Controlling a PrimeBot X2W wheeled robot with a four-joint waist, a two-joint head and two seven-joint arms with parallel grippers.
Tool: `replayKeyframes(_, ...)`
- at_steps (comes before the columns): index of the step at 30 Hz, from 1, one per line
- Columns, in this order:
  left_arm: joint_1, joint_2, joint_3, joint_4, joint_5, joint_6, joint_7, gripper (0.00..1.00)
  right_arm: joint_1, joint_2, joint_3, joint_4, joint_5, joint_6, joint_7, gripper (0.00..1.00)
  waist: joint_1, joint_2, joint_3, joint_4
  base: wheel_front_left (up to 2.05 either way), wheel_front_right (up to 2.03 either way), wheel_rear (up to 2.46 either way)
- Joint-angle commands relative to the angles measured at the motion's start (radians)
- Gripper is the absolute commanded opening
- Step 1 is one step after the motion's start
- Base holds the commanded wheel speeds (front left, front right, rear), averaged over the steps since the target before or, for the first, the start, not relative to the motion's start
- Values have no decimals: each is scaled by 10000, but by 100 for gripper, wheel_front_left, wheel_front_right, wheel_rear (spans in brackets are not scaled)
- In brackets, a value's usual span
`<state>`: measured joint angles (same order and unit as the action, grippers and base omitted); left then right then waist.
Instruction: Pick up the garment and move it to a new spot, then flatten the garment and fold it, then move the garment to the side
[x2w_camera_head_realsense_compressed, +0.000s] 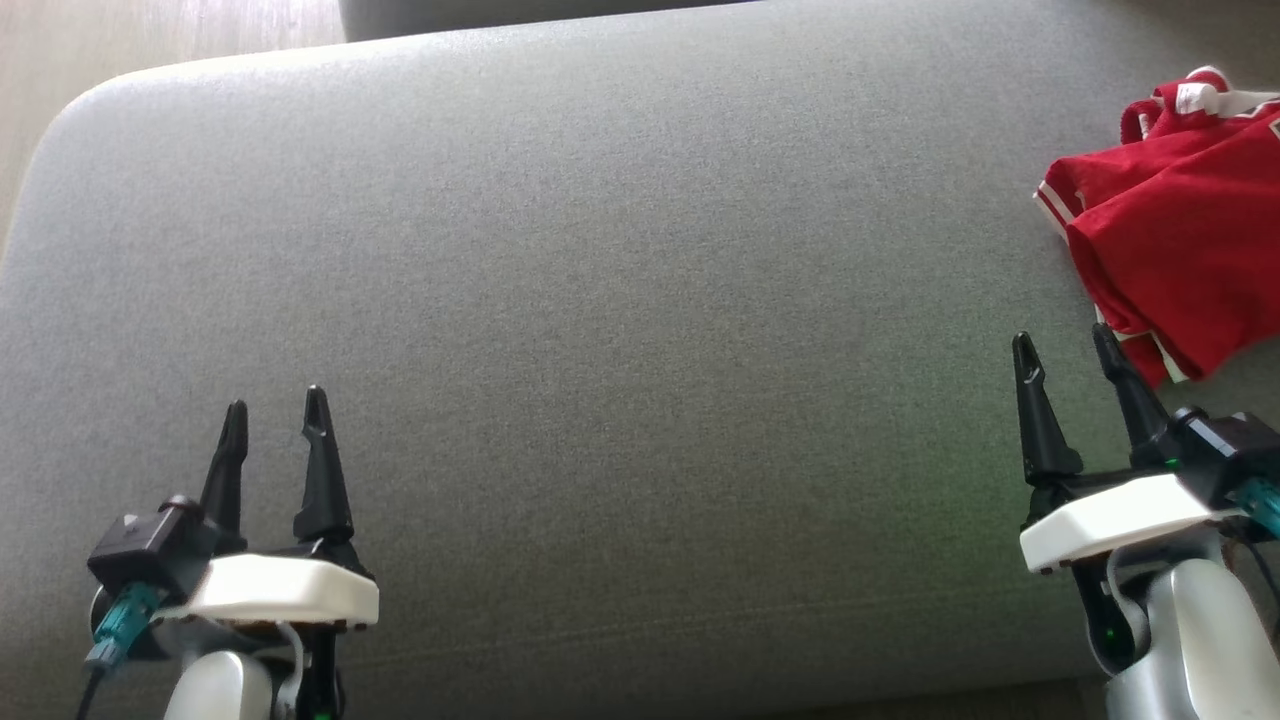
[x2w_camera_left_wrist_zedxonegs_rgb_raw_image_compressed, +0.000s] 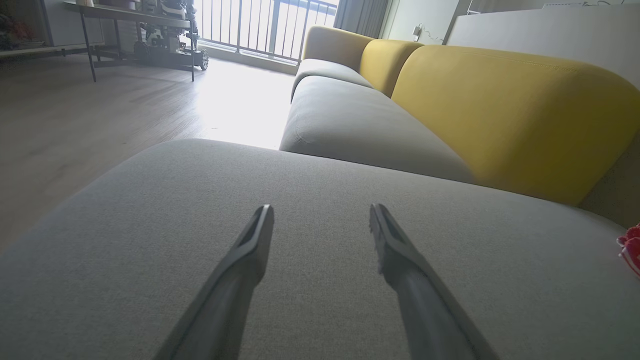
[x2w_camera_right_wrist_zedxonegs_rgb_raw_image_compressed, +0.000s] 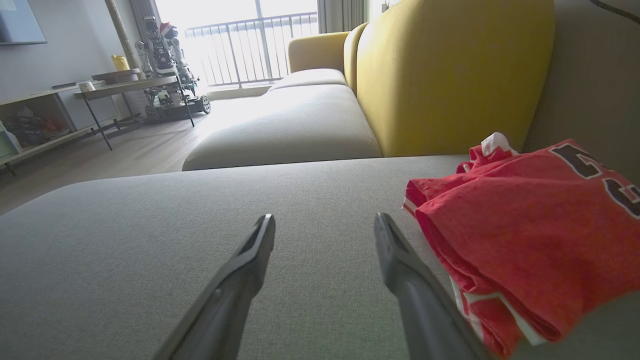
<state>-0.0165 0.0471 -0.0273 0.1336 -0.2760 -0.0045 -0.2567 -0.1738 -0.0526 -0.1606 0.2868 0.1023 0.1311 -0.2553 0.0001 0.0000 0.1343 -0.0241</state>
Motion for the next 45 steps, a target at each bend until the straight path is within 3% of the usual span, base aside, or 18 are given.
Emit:
replayKeyframes(1, -241, 32, 267, -304, -67, -9, -51, 100, -314, 24, 197, -358, 60, -4, -65, 100, -1, 0, 2, 8, 0, 0, 0)
replayKeyframes(3, -225, 32, 279, -281, -85, 23, -51, 100, -311, 24, 196, -359, 61, -4, -65, 100, -1, 0, 10, 23, 0, 0, 0)
replayKeyframes(4, 0, 0, 2, 8, -18, 7, 0, 0, -1, 0, 0, 3, 1, 0, 0, 0, 0, 0, 12, 23, 0, 0, 0)
replayKeyframes(10, 151, -21, 17, 595, -271, -19, 72, 0, 134, 21, -7, 626, 267, 0, 128, 0, 0, 0, -14, 29, 0, 0, 0)
replayKeyframes(45, -161, 35, 376, 755, -4145, -383, 1098, 0, 323, 22, 169, 282, 4623, -1, 1142, 0, 0, 0, -395, 91, 0, 0, 0)
